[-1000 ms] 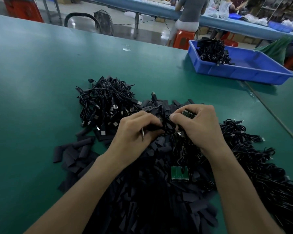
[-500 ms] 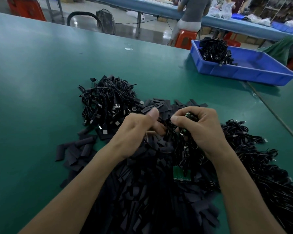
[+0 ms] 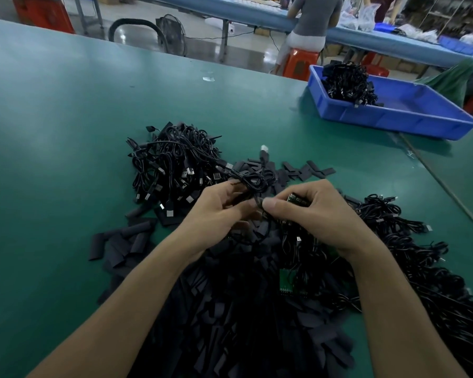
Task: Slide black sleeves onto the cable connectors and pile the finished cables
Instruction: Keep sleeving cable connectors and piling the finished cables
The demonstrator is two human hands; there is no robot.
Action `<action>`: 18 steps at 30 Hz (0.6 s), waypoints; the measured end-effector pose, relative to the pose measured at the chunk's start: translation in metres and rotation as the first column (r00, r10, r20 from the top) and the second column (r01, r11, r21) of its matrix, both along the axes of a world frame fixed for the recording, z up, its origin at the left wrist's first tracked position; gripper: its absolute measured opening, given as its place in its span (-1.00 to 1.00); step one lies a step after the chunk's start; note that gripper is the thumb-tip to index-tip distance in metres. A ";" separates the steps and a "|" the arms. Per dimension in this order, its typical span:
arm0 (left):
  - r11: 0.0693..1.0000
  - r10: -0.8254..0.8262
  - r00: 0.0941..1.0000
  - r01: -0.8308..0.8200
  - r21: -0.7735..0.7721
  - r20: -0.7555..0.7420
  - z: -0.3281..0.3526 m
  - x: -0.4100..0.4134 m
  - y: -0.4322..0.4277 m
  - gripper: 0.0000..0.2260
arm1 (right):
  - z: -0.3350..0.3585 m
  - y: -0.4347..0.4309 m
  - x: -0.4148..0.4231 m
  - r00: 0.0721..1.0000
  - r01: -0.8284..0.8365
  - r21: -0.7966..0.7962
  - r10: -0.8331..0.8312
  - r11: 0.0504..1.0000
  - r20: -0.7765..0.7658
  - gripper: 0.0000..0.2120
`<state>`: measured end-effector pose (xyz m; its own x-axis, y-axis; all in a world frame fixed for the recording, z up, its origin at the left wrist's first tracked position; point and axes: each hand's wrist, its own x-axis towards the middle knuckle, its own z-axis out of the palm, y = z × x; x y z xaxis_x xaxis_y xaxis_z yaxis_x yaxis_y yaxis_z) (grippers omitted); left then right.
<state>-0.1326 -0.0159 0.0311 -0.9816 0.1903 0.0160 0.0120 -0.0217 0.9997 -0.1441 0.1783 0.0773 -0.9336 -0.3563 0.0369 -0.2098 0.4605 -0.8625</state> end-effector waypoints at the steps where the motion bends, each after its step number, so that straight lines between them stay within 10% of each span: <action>1: 0.999 0.021 0.999 -0.022 -0.042 -0.026 -0.001 -0.001 0.000 -0.85 | 0.002 0.000 0.001 1.000 0.028 0.040 -0.028 0.999 -0.003 -0.40; 3: 0.982 0.056 0.991 -0.077 -0.173 -0.121 -0.004 -0.001 0.001 -0.91 | 0.006 -0.002 0.001 0.994 0.104 0.114 -0.099 0.988 -0.052 -0.27; 9: 0.915 0.007 0.944 -0.139 -0.378 -0.330 -0.009 0.003 0.007 -0.96 | 0.007 -0.018 0.000 0.961 0.238 0.245 -0.190 0.940 -0.203 -0.71; 18: 0.901 0.168 0.970 -0.222 -0.372 -0.174 -0.015 -0.004 0.002 -0.80 | 0.002 -0.012 -0.001 0.961 0.251 -0.256 -0.273 0.933 -0.053 -0.89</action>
<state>-0.1363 -0.0141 0.0158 -0.9934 0.0132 0.1142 0.1105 0.3825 0.9173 -0.1448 0.1664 0.0796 -0.9820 -0.0690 0.1761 -0.1886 0.2868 -0.9393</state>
